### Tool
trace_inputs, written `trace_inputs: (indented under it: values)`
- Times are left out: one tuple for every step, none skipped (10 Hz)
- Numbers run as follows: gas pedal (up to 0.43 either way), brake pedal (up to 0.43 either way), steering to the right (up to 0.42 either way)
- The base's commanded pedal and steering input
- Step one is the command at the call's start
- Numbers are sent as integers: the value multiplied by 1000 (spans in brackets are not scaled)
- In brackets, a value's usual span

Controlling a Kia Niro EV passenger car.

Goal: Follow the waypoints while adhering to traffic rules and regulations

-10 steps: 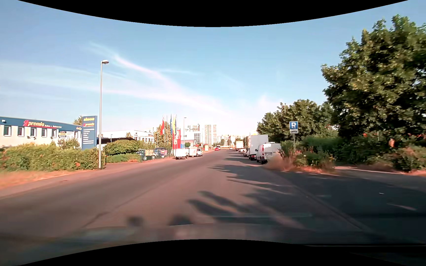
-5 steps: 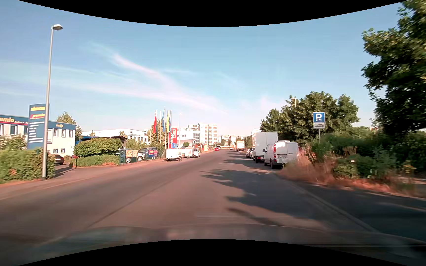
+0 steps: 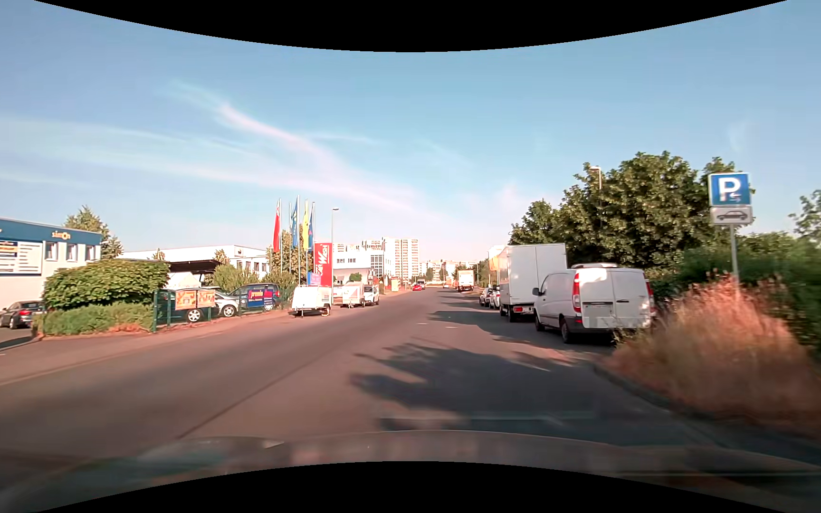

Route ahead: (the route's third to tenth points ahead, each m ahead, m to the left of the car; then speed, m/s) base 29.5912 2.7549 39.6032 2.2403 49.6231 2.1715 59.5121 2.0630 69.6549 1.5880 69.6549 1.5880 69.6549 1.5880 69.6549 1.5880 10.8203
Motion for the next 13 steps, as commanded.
trace_inputs:
  values:
    - [189, 0, -4]
    - [98, 0, -4]
    - [8, 0, -4]
    - [0, 0, -2]
    - [0, 0, 0]
    - [0, 0, 0]
    - [0, 0, 0]
    - [0, 0, 0]
    - [0, 0, 0]
    - [0, 0, 0]
    - [0, 0, -1]
    - [0, 0, -3]
    - [0, 0, -5]
